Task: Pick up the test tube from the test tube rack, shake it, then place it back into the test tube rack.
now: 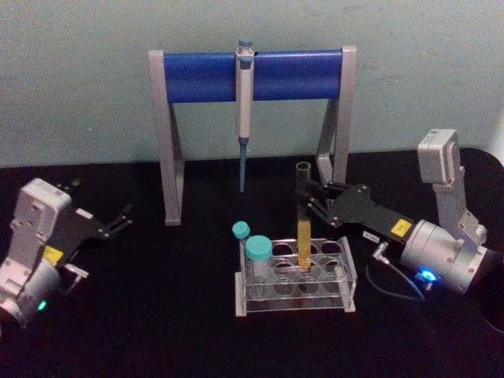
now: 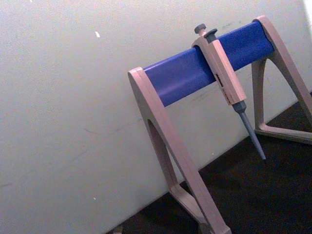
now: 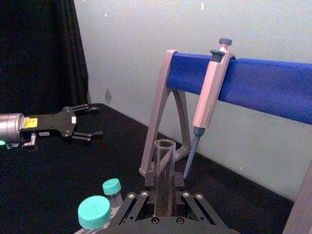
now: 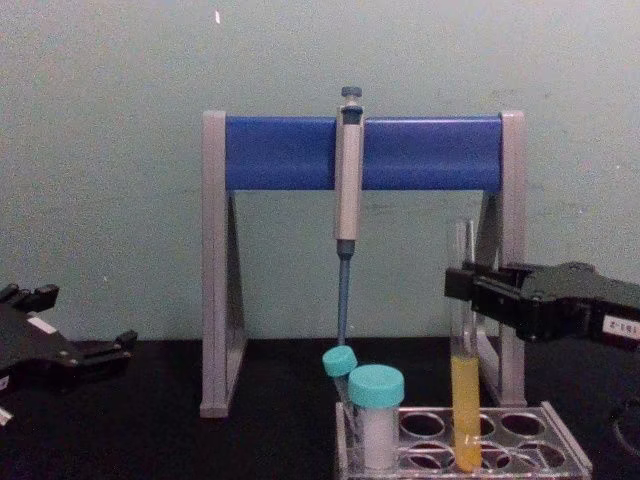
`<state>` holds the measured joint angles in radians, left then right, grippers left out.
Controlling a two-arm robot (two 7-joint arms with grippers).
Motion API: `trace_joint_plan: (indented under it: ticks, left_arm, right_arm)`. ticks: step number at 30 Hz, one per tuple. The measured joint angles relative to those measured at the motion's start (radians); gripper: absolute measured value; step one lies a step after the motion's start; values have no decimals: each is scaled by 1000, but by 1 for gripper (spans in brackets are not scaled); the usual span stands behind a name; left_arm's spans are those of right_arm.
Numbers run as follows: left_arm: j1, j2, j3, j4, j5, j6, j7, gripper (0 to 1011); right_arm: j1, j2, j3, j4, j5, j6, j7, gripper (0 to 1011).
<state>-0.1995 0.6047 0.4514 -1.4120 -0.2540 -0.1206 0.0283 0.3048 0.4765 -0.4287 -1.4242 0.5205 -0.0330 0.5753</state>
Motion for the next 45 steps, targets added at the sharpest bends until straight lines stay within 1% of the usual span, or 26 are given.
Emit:
trace_joint_plan:
  ticks: [16, 28, 45]
  left_arm:
    - [0, 0, 0, 0, 0, 0, 0, 1001]
    - [0, 0, 0, 0, 0, 0, 0, 1001]
    - [0, 0, 0, 0, 0, 0, 0, 1001]
  right_arm:
    - [15, -4, -20, 29, -11, 29, 1, 220]
    - [15, -3, -22, 29, -13, 45, -6, 220]
    - [16, -3, -22, 29, -12, 46, -5, 221]
